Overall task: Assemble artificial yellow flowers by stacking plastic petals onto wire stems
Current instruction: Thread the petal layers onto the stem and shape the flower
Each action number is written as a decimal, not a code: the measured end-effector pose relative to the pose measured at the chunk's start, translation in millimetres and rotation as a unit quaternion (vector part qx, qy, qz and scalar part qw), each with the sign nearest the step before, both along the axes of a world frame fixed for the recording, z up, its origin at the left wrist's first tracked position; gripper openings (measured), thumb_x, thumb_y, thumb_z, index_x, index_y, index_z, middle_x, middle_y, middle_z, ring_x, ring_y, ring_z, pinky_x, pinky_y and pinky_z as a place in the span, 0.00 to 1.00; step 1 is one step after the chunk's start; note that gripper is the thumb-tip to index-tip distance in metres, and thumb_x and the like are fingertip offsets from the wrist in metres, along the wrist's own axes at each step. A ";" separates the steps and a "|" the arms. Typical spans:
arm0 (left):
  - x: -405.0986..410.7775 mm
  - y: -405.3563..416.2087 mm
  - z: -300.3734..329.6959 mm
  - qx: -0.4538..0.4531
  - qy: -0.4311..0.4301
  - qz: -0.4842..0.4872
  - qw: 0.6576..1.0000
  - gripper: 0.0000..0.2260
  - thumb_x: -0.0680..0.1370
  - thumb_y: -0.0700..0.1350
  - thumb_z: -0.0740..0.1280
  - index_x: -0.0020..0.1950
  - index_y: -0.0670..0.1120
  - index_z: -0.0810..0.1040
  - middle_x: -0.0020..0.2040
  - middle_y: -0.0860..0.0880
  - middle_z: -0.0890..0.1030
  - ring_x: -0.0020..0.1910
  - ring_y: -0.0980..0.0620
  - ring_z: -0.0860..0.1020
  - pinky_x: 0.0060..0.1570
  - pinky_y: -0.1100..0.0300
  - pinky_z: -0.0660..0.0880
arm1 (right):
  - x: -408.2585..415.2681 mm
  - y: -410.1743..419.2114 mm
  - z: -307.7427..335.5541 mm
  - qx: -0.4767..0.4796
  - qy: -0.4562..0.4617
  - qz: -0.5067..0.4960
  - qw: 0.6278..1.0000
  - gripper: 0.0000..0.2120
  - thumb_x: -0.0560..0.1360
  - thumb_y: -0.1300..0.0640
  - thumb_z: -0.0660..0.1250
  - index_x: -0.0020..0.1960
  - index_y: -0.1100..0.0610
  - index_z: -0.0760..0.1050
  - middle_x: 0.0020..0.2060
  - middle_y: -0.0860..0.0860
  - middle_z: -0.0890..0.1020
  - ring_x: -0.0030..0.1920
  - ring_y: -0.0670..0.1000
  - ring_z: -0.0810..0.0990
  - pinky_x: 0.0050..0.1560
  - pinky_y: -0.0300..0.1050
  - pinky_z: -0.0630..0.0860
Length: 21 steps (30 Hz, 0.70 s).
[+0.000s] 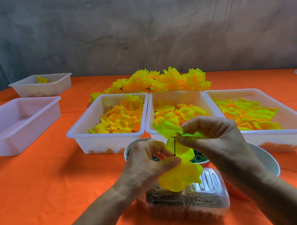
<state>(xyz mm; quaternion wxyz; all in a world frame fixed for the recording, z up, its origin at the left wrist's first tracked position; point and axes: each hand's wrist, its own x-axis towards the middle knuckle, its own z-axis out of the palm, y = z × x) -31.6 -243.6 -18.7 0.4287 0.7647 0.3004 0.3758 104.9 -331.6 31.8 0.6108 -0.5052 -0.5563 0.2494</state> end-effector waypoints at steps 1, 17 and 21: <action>0.2 0.3 -0.5 0.001 0.000 0.003 1.000 0.06 0.63 0.51 0.77 0.32 0.51 0.82 0.37 0.48 0.81 0.38 0.57 0.77 0.42 0.59 0.74 | 0.3 0.1 -0.7 0.010 -0.031 -0.009 0.999 0.10 0.65 0.66 0.75 0.36 0.51 0.83 0.34 0.48 0.85 0.35 0.43 0.81 0.36 0.34 0.75; -2.0 -1.2 3.1 -0.053 -0.059 -0.078 0.994 0.12 0.63 0.45 0.79 0.45 0.49 0.85 0.42 0.51 0.85 0.41 0.57 0.80 0.42 0.57 0.79 | 8.8 1.4 -7.1 0.105 -0.255 -0.038 0.960 0.14 0.65 0.72 0.73 0.41 0.54 0.82 0.41 0.49 0.85 0.45 0.45 0.83 0.44 0.42 0.79; -1.1 -1.1 3.6 -0.044 -0.049 -0.065 0.996 0.06 0.65 0.46 0.74 0.40 0.48 0.84 0.38 0.51 0.83 0.39 0.56 0.79 0.41 0.50 0.80 | 15.0 4.0 -9.3 0.101 -0.272 -0.018 0.957 0.11 0.64 0.71 0.69 0.39 0.57 0.83 0.43 0.49 0.84 0.48 0.45 0.82 0.45 0.42 0.79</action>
